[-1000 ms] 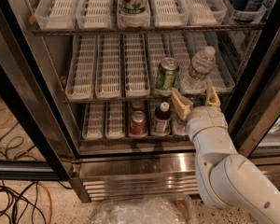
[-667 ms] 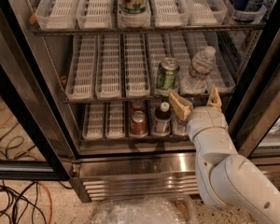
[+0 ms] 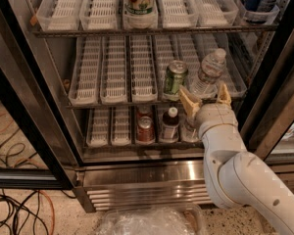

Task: Pick water bottle from middle shelf of fridge

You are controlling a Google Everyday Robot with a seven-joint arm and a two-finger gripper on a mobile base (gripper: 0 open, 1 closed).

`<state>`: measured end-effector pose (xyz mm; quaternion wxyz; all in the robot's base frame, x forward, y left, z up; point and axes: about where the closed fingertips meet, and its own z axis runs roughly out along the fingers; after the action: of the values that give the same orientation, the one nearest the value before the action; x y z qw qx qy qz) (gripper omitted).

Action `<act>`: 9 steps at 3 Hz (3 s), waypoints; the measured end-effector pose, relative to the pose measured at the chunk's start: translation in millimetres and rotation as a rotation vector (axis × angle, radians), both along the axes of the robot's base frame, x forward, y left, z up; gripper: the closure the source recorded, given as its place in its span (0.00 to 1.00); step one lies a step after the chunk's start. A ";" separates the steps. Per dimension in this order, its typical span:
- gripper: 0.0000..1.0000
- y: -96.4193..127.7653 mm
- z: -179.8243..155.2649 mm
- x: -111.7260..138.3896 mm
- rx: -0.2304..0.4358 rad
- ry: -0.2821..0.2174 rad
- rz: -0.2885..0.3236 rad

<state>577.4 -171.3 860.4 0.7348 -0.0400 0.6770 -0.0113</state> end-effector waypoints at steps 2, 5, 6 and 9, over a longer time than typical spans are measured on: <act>0.29 -0.7 6.5 24.4 0.017 0.006 -0.009; 0.29 -16.1 8.2 54.6 0.079 0.026 -0.066; 0.29 -19.2 8.4 53.1 0.080 0.025 -0.074; 0.29 -29.9 15.7 56.1 0.109 0.009 -0.117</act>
Offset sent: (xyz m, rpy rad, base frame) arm 0.0408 -0.0030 0.0102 0.0326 0.0120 -0.0202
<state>633.6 -201.2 876.1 0.7310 0.0398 0.6810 -0.0172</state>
